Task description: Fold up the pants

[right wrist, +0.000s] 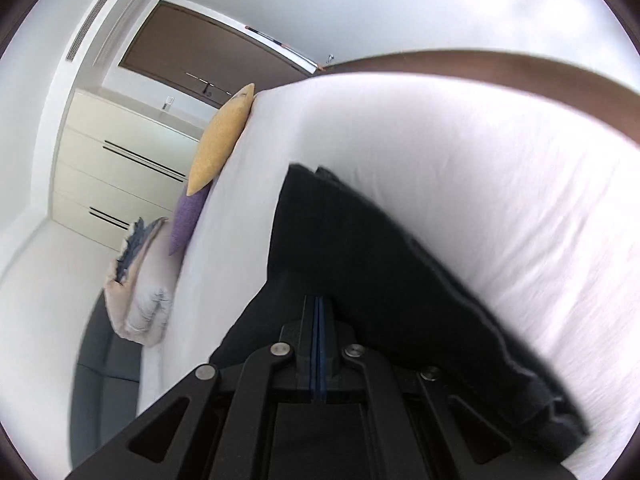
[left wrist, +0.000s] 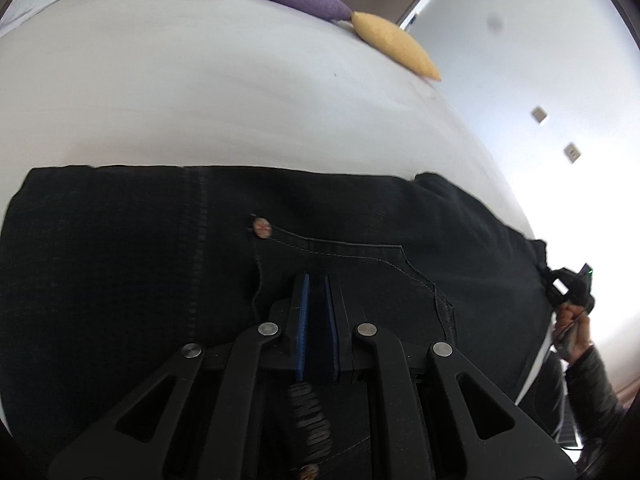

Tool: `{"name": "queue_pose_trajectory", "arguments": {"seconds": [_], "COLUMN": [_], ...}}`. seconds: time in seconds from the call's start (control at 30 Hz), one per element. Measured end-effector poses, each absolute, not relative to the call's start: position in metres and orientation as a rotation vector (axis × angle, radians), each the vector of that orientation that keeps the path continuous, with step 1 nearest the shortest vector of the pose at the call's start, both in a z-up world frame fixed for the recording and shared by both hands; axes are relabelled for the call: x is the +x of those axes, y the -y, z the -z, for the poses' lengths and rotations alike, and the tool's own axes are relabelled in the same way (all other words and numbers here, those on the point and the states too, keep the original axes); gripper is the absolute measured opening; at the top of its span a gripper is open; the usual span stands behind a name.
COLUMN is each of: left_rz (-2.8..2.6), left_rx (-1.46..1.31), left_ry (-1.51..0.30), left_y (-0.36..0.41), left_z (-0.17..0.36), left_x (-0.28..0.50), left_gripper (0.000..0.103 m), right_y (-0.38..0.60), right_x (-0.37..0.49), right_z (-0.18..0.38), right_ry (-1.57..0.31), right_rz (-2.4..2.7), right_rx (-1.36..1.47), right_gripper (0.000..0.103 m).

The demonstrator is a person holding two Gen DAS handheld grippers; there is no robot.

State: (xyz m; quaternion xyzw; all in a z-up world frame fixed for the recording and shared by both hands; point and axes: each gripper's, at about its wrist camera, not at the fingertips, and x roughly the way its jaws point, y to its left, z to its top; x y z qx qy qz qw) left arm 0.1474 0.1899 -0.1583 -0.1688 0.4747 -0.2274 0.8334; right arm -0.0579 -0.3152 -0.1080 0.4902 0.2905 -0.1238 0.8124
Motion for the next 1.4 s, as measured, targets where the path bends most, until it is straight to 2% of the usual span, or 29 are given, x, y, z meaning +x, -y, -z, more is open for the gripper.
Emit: {"name": "queue_pose_trajectory", "arguments": {"seconds": [0.17, 0.27, 0.37, 0.53, 0.63, 0.73, 0.83, 1.1, 1.17, 1.2, 1.23, 1.27, 1.4], "left_rz": [0.268, 0.208, 0.203, 0.206, 0.193, 0.179, 0.201, 0.233, 0.242, 0.236, 0.217, 0.199, 0.178], "left_rx": [-0.216, -0.044, 0.055, 0.118, 0.129, 0.122, 0.086, 0.016, -0.006, -0.015, -0.016, -0.013, -0.051], "left_ry": [-0.909, -0.842, -0.81, -0.816, -0.862, -0.937, -0.934, -0.944, -0.94, -0.936, -0.928, -0.92, -0.857], "left_y": [-0.205, -0.167, -0.123, -0.07, -0.033, -0.042, -0.056, -0.089, -0.097, -0.1, -0.101, -0.101, -0.105], "left_z": [0.132, 0.109, 0.103, 0.111, 0.131, 0.16, 0.163, 0.166, 0.161, 0.159, 0.155, 0.151, 0.13], "left_x": [0.117, 0.081, 0.057, 0.07, 0.09, 0.11, 0.111, 0.125, 0.121, 0.12, 0.118, 0.114, 0.098], "left_gripper": [0.01, 0.01, 0.01, 0.01, 0.01, 0.01, 0.01, 0.01, 0.01, 0.01, 0.01, 0.01, 0.01], "right_y": [0.334, 0.335, 0.31, 0.266, 0.253, 0.249, 0.257, 0.311, 0.328, 0.334, 0.34, 0.345, 0.348], "right_x": [-0.088, -0.105, -0.094, -0.071, -0.065, -0.068, -0.071, -0.11, -0.13, -0.139, -0.152, -0.169, -0.194], "right_z": [0.096, 0.084, 0.075, 0.063, 0.072, 0.088, 0.1, 0.094, 0.083, 0.078, 0.072, 0.064, 0.058], "right_ry": [-0.602, -0.576, -0.603, -0.628, -0.652, -0.705, -0.713, -0.62, -0.583, -0.569, -0.559, -0.523, -0.474], "right_rz": [0.354, 0.43, 0.354, 0.148, 0.062, 0.043, 0.044, 0.201, 0.289, 0.32, 0.378, 0.424, 0.396], "right_rx": [1.016, 0.999, 0.991, 1.032, 1.07, 1.052, 1.074, 1.079, 1.057, 1.052, 1.04, 1.031, 1.085], "right_gripper": [0.0, 0.001, 0.027, 0.042, 0.046, 0.046, 0.034, 0.02, 0.024, 0.03, 0.053, 0.063, 0.064]}}
